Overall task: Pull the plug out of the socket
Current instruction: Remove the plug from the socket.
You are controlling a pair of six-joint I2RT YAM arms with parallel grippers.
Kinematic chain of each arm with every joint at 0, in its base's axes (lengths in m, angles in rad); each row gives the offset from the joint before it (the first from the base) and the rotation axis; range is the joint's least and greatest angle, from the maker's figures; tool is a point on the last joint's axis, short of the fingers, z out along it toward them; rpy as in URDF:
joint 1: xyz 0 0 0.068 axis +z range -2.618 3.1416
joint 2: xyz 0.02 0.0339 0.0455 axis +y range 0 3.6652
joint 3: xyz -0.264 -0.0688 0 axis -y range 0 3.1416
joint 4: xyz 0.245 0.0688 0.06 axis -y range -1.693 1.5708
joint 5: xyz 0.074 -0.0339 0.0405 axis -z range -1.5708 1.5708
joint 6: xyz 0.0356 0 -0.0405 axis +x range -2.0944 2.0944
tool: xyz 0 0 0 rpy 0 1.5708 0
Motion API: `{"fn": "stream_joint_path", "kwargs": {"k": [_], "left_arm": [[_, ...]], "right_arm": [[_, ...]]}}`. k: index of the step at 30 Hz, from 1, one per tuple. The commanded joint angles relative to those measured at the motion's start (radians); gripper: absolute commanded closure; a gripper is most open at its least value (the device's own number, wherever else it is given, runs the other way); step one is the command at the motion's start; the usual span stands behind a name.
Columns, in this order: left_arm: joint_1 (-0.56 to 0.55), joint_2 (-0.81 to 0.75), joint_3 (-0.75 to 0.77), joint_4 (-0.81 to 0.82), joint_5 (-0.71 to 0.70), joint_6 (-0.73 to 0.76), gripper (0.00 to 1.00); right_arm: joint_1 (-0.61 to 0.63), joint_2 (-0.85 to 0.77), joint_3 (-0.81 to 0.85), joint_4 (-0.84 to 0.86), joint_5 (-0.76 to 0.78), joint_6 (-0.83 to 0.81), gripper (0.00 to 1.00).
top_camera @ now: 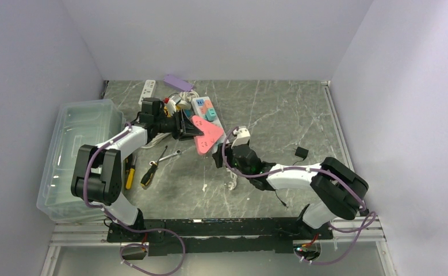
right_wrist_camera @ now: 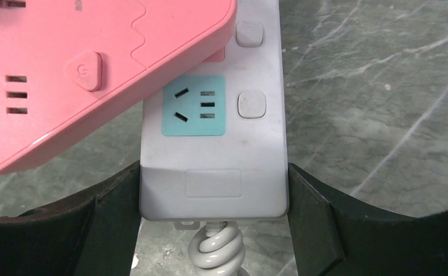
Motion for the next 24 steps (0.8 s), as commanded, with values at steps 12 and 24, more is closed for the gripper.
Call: {"fn": "stream_joint_path", "kwargs": {"k": [12,24], "left_arm": [[0.074,-0.034,0.016,0.112,0.094,-0.035,1.00],[0.062,-0.066,-0.012,0.208,0.114,-0.051,1.00]], "right_arm": [[0.182,0.114,0.123,-0.106,0.426,-0.163,1.00],[0.033,-0.020,0.019,-0.089,0.193,0.003,1.00]]}}
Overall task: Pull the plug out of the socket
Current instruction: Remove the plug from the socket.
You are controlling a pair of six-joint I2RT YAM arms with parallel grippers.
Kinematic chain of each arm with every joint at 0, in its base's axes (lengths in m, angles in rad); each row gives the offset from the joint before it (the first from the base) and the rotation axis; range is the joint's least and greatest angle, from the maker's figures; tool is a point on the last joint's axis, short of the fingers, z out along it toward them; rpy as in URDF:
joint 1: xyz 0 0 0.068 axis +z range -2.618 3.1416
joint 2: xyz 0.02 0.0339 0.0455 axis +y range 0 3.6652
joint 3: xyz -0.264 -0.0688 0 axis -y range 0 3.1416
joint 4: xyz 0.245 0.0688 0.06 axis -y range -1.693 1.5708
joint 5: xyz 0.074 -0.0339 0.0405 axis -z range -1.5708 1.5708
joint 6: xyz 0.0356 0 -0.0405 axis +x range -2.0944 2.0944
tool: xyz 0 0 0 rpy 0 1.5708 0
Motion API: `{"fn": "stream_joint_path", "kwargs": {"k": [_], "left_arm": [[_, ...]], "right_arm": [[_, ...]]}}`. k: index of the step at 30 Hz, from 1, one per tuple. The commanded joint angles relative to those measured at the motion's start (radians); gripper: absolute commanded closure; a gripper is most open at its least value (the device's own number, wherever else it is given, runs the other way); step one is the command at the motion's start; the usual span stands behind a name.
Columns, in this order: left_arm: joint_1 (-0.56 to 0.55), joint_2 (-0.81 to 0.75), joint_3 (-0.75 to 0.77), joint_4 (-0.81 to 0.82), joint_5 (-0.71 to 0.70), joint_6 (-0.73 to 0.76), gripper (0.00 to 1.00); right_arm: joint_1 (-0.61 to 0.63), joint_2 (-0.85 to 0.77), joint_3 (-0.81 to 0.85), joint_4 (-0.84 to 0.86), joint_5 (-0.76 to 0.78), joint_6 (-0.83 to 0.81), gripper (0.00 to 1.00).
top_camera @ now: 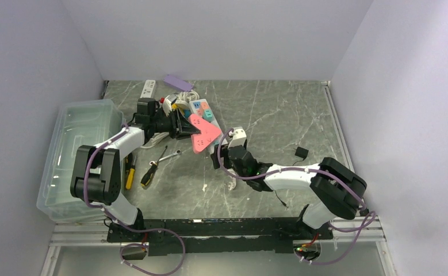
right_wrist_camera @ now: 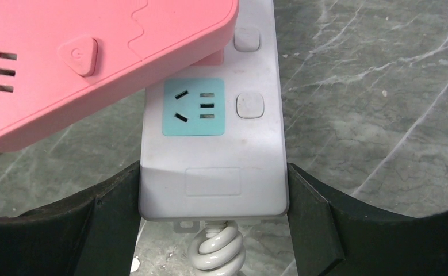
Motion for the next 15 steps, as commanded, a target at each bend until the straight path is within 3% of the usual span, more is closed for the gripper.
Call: {"fn": "stream_joint_path", "kwargs": {"k": [1,8,15], "left_arm": [[0.013,-0.065,0.010,0.158,0.062,-0.003,1.00],[0.001,-0.063,0.005,0.179,0.062,-0.010,1.00],[0.001,-0.032,0.005,0.186,0.074,-0.043,1.00]], "right_arm": [[-0.045,-0.027,-0.016,-0.049,0.060,0.053,1.00],[-0.037,-0.010,0.014,-0.093,0.126,0.050,1.00],[0.060,0.062,0.083,-0.134,0.308,-0.018,1.00]]}}
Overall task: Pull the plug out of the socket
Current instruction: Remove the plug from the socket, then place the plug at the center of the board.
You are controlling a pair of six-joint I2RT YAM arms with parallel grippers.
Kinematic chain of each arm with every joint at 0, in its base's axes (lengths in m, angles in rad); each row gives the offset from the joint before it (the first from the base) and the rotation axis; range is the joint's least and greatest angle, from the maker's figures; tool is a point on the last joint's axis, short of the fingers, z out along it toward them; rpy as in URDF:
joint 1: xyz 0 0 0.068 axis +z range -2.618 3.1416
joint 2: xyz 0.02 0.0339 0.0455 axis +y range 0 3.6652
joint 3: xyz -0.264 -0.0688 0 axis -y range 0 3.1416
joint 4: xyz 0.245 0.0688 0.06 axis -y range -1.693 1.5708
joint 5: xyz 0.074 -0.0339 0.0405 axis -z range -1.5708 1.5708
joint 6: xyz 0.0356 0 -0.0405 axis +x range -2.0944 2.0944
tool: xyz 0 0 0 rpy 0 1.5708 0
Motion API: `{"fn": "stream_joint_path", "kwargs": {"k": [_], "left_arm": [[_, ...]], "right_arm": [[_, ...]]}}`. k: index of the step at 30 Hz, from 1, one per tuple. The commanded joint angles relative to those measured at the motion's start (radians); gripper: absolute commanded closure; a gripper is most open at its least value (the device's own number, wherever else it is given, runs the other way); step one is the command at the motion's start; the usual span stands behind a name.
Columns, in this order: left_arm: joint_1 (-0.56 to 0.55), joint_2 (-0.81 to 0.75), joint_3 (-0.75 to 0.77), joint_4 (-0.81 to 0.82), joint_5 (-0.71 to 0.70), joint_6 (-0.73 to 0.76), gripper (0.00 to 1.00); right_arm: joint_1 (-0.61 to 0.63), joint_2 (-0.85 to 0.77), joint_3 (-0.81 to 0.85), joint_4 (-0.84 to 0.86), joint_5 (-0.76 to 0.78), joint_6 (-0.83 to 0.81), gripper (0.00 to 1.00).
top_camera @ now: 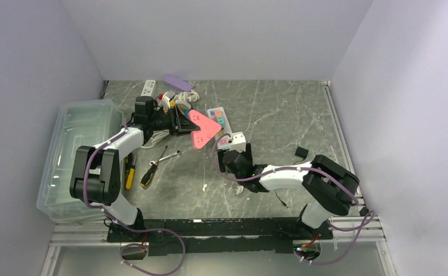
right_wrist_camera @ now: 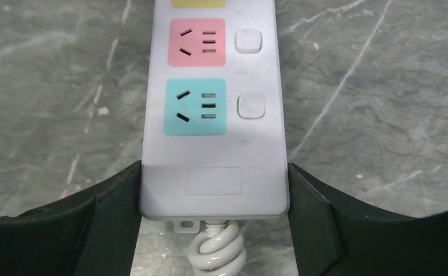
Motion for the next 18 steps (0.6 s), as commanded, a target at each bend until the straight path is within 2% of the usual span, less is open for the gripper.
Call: {"fn": "stream_joint_path", "kwargs": {"k": [1,10,15,18], "left_arm": [[0.003,-0.029,0.021,0.052,0.052,-0.011,1.00],[0.003,-0.053,0.027,0.017,0.023,0.027,1.00],[0.003,-0.094,0.042,-0.074,-0.038,0.108,1.00],[0.003,-0.120,0.042,-0.101,-0.070,0.135,1.00]], "right_arm": [[0.049,0.023,0.069,0.013,0.171,-0.041,1.00],[0.051,-0.013,0.009,0.101,0.066,-0.023,1.00],[0.058,0.006,0.025,0.088,-0.021,0.017,0.99],[0.060,-0.003,0.020,0.092,-0.012,0.013,0.70]]}}
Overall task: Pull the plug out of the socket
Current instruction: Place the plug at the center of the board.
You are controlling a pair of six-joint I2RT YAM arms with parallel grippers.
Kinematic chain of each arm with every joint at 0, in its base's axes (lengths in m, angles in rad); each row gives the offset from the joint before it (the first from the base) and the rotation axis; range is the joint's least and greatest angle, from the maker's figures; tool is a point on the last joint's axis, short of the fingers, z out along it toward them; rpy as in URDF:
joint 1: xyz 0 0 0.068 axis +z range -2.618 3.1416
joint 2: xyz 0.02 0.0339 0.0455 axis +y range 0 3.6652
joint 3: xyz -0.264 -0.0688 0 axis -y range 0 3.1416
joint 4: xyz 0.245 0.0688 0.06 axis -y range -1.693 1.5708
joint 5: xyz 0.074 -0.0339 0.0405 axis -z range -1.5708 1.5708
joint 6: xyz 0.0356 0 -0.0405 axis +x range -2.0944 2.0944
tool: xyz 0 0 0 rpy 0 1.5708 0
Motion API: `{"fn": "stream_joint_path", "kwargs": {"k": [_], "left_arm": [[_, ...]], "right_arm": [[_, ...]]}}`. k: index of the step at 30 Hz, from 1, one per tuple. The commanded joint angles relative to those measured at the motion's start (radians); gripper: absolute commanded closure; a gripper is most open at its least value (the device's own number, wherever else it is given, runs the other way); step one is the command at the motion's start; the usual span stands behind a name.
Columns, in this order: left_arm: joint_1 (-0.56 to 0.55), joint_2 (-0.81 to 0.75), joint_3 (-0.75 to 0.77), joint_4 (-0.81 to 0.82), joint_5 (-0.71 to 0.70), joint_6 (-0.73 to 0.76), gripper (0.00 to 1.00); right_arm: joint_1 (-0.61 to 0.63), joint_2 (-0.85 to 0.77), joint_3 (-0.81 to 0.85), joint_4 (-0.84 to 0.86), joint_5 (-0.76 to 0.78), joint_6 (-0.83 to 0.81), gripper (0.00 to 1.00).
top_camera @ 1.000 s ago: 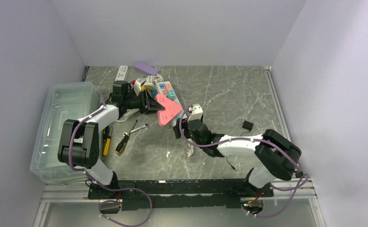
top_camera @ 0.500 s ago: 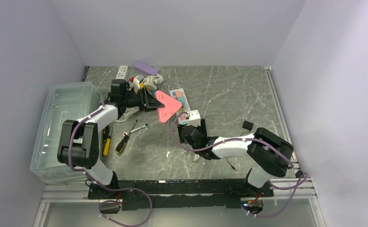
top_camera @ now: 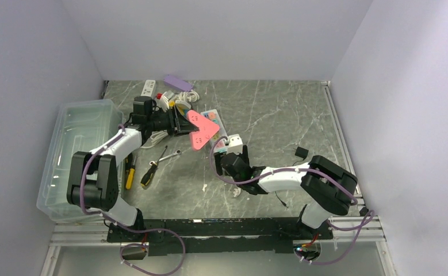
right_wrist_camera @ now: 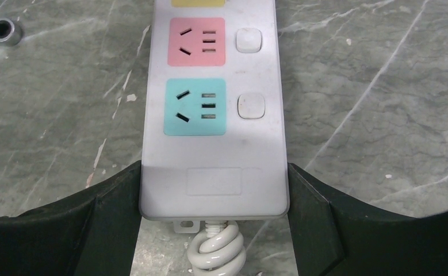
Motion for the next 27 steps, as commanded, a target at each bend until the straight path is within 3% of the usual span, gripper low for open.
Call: {"fn": "stream_joint_path", "kwargs": {"k": [1,5,11,19,27], "left_arm": [[0.000,-0.084,0.040,-0.030,-0.039,0.071,1.00],[0.000,-0.098,0.037,-0.040,-0.063,0.088,1.00],[-0.033,-0.115,0.067,-0.137,-0.161,0.177,1.00],[-0.114,-0.069,0.138,-0.174,-0.242,0.202,1.00],[-0.295,0.102,0.298,-0.174,-0.370,0.162,1.00]], "right_arm": [[0.010,-0.044,0.011,0.092,-0.032,0.017,0.61],[0.010,-0.079,-0.013,0.117,-0.023,0.000,0.31],[0.009,-0.137,-0.050,0.162,-0.032,-0.059,0.03],[-0.032,-0.291,-0.153,0.237,-0.009,-0.118,0.00],[-0.197,-0.577,-0.284,0.163,0.194,-0.026,0.00]]}}
